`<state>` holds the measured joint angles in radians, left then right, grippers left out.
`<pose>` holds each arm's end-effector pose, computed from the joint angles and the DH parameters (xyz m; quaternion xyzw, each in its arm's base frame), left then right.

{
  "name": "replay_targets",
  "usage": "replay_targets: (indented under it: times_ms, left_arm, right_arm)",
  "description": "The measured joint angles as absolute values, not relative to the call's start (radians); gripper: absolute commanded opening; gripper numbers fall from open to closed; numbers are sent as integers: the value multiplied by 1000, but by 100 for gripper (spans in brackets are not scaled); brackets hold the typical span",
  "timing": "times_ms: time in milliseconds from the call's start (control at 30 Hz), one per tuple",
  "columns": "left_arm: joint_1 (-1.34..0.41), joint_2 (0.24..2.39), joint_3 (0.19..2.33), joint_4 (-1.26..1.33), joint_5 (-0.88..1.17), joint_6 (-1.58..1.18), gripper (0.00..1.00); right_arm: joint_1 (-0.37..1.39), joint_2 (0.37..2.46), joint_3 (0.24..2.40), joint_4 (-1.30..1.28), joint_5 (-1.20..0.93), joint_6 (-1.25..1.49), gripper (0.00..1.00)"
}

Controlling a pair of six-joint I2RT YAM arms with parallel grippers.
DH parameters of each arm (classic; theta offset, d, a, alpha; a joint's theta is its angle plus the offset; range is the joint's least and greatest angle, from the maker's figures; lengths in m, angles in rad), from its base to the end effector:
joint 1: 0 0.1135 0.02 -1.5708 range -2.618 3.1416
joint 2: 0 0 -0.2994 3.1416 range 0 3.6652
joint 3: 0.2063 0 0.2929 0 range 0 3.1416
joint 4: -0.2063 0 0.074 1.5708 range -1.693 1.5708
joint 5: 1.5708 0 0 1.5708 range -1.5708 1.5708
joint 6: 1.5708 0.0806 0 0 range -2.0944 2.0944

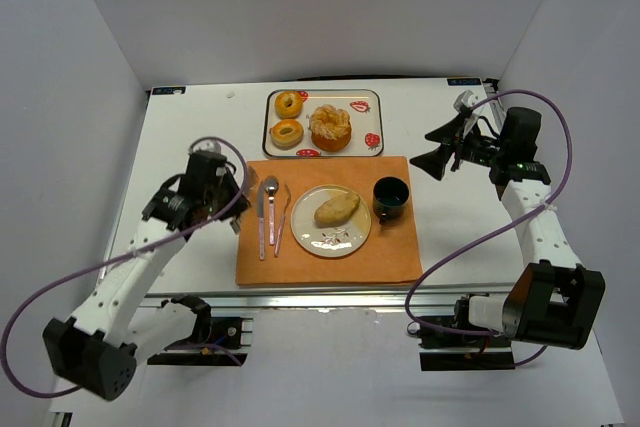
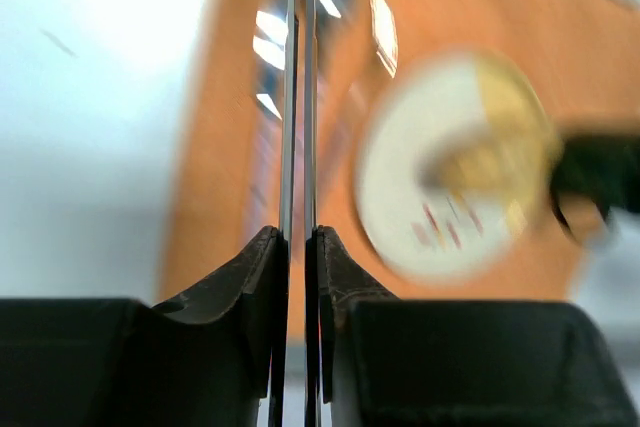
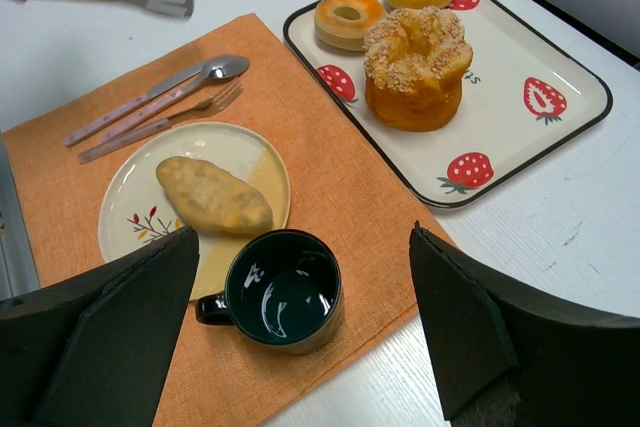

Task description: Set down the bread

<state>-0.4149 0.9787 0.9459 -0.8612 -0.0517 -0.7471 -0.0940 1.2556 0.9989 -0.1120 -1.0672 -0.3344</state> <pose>0.2196 -0.0922 0.2921 -0.1644 0.9286 -0.1618 0.2908 0.3302 0.0398 0.3427 -0.3707 0.6705 0.3064 0.5649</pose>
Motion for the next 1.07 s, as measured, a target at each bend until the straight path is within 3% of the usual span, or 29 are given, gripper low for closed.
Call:
replay_targets:
  times_ms: [200, 467, 733, 833, 1000, 1033, 1067]
  left_arm:
    - [-182, 1306, 1040, -657, -215, -456, 0]
    - [29, 1663, 998, -410, -71, -56, 2]
    - [140, 1697, 941, -304, 150, 8, 41]
    - [144, 1685, 925, -282, 173, 6, 73]
    - [159, 1620, 877, -276, 172, -42, 88]
    - [162, 1599, 867, -277, 169, -58, 98]
    - [163, 1568, 857, -276, 164, -76, 98]
  right_arm:
    - [-76, 1256, 999, -115, -1083, -347, 89]
    - [-27, 1256, 1015, -214, -1037, -475, 89]
    - [106, 1256, 1020, -313, -803, -553, 89]
    - [149, 1258, 1026, -314, -676, -487, 89]
    - [218, 1310, 1125, -316, -476, -344, 89]
    - [221, 1319, 1145, -315, -457, -323, 89]
    - [223, 1326, 1161, -314, -440, -302, 90]
